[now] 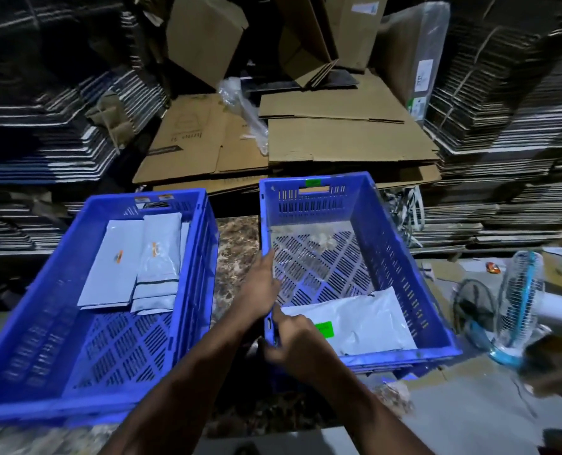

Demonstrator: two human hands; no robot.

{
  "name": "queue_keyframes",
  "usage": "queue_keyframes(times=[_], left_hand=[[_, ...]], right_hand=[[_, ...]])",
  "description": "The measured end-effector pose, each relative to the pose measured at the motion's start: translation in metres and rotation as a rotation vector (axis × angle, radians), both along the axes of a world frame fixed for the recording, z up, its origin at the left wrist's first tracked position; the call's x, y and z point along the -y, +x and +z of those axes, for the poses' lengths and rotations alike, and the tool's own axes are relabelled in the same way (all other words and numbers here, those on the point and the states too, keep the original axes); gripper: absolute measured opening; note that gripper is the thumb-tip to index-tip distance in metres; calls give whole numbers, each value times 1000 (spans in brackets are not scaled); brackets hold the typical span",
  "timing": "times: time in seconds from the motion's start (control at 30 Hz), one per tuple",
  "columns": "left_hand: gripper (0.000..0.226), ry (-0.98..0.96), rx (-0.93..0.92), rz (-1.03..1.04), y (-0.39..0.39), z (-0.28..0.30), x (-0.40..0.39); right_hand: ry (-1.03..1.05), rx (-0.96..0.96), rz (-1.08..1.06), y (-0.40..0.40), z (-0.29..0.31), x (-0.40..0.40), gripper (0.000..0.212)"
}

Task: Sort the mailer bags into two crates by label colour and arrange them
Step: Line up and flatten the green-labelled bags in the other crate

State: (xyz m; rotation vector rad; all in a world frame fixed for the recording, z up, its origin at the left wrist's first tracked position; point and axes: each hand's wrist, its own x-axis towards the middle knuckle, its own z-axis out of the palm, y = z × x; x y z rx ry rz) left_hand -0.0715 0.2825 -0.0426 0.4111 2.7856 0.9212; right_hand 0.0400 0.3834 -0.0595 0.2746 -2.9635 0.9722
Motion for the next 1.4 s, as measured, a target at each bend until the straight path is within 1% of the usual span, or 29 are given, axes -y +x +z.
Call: queue_keyframes(times=[0.07, 0.17, 0.23, 0.27, 0.37, 0.4, 0.47, 0.53, 0.6, 0.67, 0.7, 0.77, 0.83, 0.93, 0.97, 1.0, 1.07, 1.1, 1.13, 1.2, 1.23, 1.3, 1.4], left_hand=[[69, -12, -2, 5, 2, -1, 19], [70, -42, -2, -12, 4, -1, 50], [72, -65, 22, -18, 3, -4, 69], [74, -81, 29, -17, 2, -5, 77], [77, -163, 7, -31, -6, -7, 97], [77, -204, -24, -52, -10, -8, 102], [75, -252, -89, -101, -18, -9, 109], [69, -230, -118, -124, -26, -13, 109], [65, -197, -119, -121, -35, -16, 105], [66, -188, -112, -99, -44, -18, 98], [68, -194, -116, -83, -48, -18, 94], [71, -219, -131, -49, -55, -16, 87], [72, -227, -140, -3, -64, -13, 82], [73, -273, -150, 61, -77, -10, 76], [71, -276, -137, 83, -81, -9, 75], [69, -269, -116, 102, -85, -9, 74], [66, -248, -87, 119, -90, -8, 73], [65, -243, -83, 118, -92, -7, 73], [65, -242, -85, 115, -95, -7, 74], [64, -246, -108, 110, -101, -8, 78], [64, -248, -128, 110, -103, -8, 79], [62, -257, -168, 111, -107, -9, 79], [61, -274, -177, 132, -115, -7, 76]], right_hand=[[-69, 1, 34, 0, -2, 16, 62], [-163, 16, 78, -1, -3, 40, 56], [-167, 39, 102, -4, -4, 53, 54], [-159, 47, 111, -6, -4, 57, 51], [-208, -2, 138, -22, 3, 64, 29], [-216, -1, 123, -29, 6, 60, 28], [-138, -9, 37, -43, 13, 44, 35], [87, -20, -9, -52, 18, 20, 47], [310, 116, 52, -56, 21, -3, 56], [382, 266, 77, -57, 22, -18, 58], [368, 302, 74, -57, 24, -23, 53], [298, 320, 71, -56, 24, -28, 35], [179, 328, 83, -58, 28, -31, 21], [-26, 324, 98, -65, 42, -40, 15], [-32, 346, 123, -67, 47, -43, 15], [13, 390, 155, -69, 52, -44, 18], [211, 523, 207, -73, 58, -44, 44], [283, 579, 242, -75, 57, -43, 53], [289, 606, 287, -77, 58, -42, 52], [211, 600, 354, -84, 58, -48, 29], [168, 581, 350, -90, 60, -54, 22], [51, 521, 255, -104, 65, -70, 14], [-159, 377, -16, -135, 51, -87, 13]])
